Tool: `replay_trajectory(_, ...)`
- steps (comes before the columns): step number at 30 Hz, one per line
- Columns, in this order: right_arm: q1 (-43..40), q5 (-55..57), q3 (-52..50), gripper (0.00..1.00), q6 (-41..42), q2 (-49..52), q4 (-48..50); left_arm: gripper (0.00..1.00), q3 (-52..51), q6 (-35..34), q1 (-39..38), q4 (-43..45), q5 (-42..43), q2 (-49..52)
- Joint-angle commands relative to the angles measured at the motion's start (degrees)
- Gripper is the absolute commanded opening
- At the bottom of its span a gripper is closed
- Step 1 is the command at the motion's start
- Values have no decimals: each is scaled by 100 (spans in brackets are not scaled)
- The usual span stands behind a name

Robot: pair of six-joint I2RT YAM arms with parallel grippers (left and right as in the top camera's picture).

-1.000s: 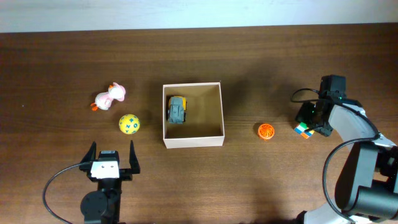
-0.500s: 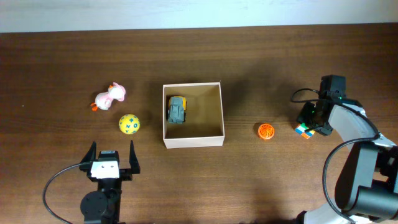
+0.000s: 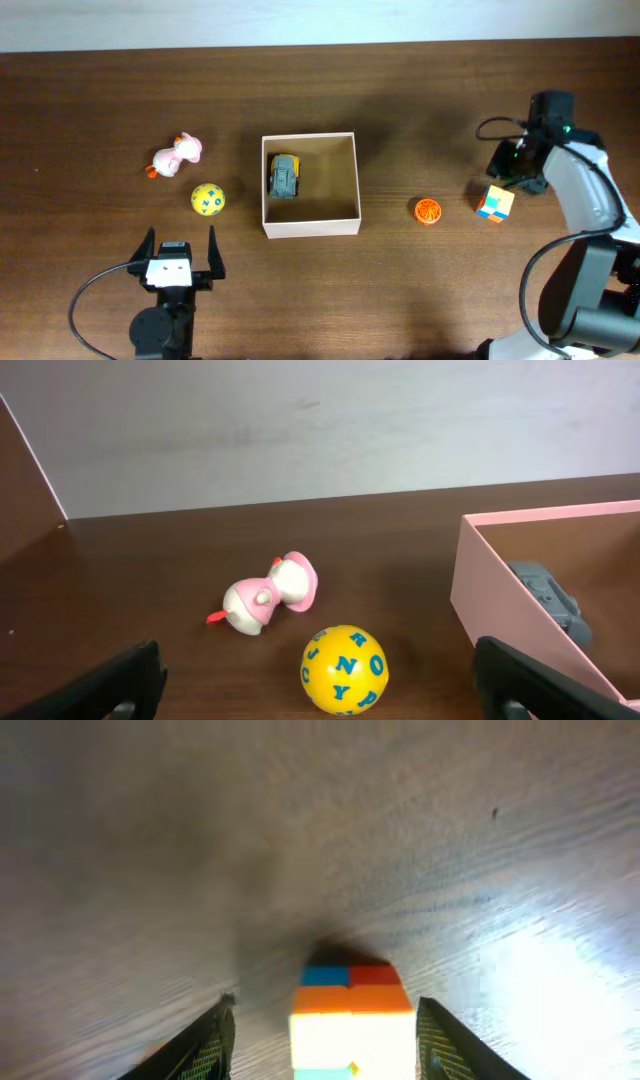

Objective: Pack container
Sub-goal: 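Lift the held cube with the right gripper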

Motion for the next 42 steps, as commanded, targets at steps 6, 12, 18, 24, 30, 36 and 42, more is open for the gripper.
replay_trajectory(6, 70, -74, 160, 64, -874, -9, -90, 99, -15, 92, 24, -31, 42, -48)
replay_trajectory(12, 74, -70, -114, 65, -1318, -9, -83, 99, -15, 92, 24, -31, 42, -48)
replay_trajectory(18, 74, -70, -474, 69, -1429, -4, 118, 99, -15, 92, 24, -31, 42, -48)
replay_trajectory(24, 57, -66, -765, 74, -1427, 9, 308, 99, -15, 92, 24, -31, 42, -48)
replay_trajectory(30, 57, -20, -841, 74, -1423, 136, 330, 99, -15, 92, 24, -31, 42, -48)
replay_trajectory(36, 57, -24, -863, 74, -1421, 321, 374, 99, -15, 92, 24, -31, 42, -48)
replay_trajectory(42, 59, -31, -911, 74, -1292, 527, 474, 99, -15, 92, 24, -31, 42, -48)
